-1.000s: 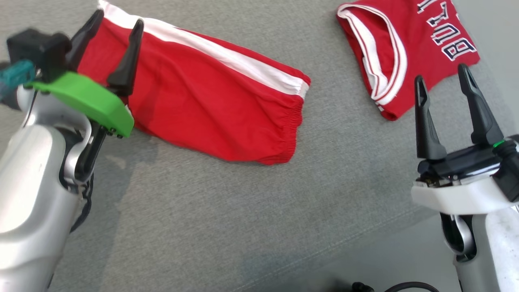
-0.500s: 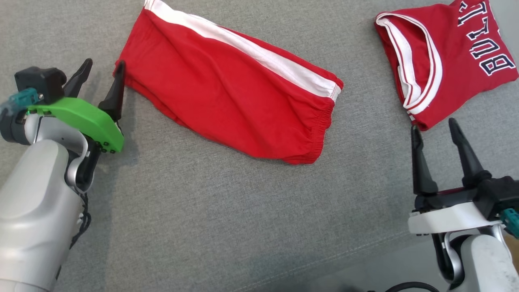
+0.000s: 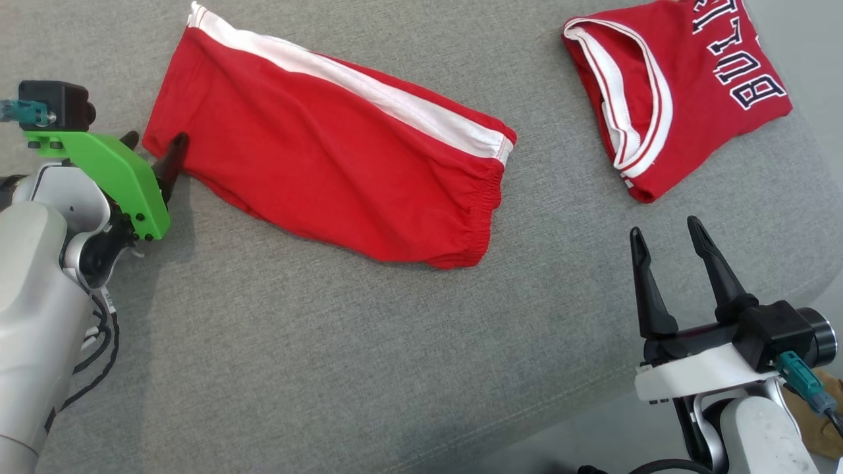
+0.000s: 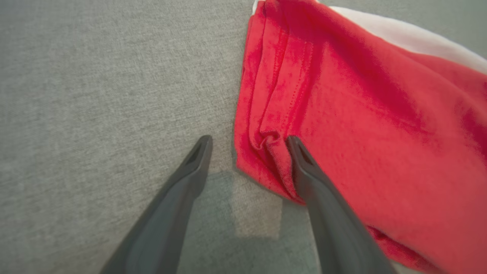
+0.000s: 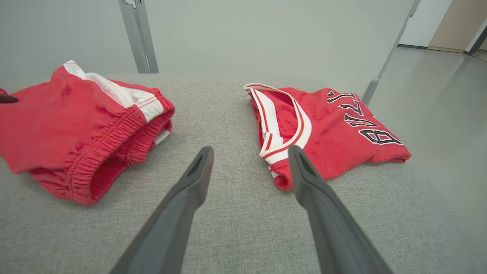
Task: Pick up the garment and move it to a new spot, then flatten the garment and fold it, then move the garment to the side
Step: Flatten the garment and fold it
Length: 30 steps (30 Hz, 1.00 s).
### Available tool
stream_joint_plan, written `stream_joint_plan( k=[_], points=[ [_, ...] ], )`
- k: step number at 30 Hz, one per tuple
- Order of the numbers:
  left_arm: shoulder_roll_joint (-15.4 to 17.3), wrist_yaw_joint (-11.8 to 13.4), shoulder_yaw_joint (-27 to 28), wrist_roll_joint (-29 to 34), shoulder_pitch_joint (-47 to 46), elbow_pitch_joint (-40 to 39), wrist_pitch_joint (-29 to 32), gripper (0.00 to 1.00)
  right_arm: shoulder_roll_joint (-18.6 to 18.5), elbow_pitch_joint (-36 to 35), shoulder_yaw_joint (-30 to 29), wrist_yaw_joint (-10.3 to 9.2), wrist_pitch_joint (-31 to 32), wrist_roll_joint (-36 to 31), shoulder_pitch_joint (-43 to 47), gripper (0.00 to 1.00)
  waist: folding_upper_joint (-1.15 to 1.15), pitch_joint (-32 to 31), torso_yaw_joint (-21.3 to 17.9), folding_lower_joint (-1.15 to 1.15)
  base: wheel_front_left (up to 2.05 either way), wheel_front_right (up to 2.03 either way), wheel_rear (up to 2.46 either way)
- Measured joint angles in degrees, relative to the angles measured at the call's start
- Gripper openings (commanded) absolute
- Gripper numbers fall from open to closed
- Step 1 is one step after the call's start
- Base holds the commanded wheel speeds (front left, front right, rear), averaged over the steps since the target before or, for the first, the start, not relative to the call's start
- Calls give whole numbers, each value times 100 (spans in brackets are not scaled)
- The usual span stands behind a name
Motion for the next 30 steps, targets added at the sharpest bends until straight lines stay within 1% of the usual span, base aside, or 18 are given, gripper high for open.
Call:
stream_joint_plan(
  k=[2,3,4,5,7,8,10,14,17,22,24,27,30],
  points=[
    [2,1,-36,-250,6,-13,101,100,11,-7,-3,0,0,2,9,100,0,-17,-52,0,0,0,0],
    [0,0,-37,-386,22,-47,122,48,11,-7,-16,0,0,9,29,100,0,-24,-71,0,0,0,0],
    [-14,1,-26,-521,48,-92,122,11,13,-1,-41,0,0,24,45,100,0,-31,-78,0,0,0,0],
    [-37,0,-41,-673,86,-145,142,0,15,10,-76,0,0,30,63,100,0,-36,-73,0,0,0,0],
    [-30,0,-160,-775,149,-268,188,0,15,44,-132,0,0,44,92,100,0,-37,-38,0,0,0,0],
    [-9,-2,-183,-788,170,-274,116,0,16,56,-133,0,0,44,98,100,0,-37,-15,0,0,0,0],
    [5,-16,-167,-832,201,-254,-110,0,23,68,-126,0,0,46,99,100,0,-41,41,0,0,0,0],
    [19,-13,71,-999,202,-93,-622,0,26,74,-140,0,0,53,110,100,0,-66,194,0,0,0,0],
    [-1,149,13,-770,318,-134,-1043,0,27,98,-191,0,-1,52,194,100,0,-112,354,0,0,0,0],
    [-257,423,63,-767,896,-489,-1622,0,21,165,-243,0,0,18,367,100,0,-231,719,0,0,0,0],
    [-341,537,114,-802,1143,-676,-1845,0,-35,178,-208,0,-1,5,380,100,0,-280,895,0,0,0,0],
    [-553,750,226,-942,1518,-990,-2230,0,-155,208,-196,0,0,-7,392,100,0,-352,1175,0,0,0,0],
    [-794,1044,333,-999,1964,-1369,-2561,0,-242,226,-199,0,0,-12,419,100,0,-438,1459,0,0,0,0]
  ],
)
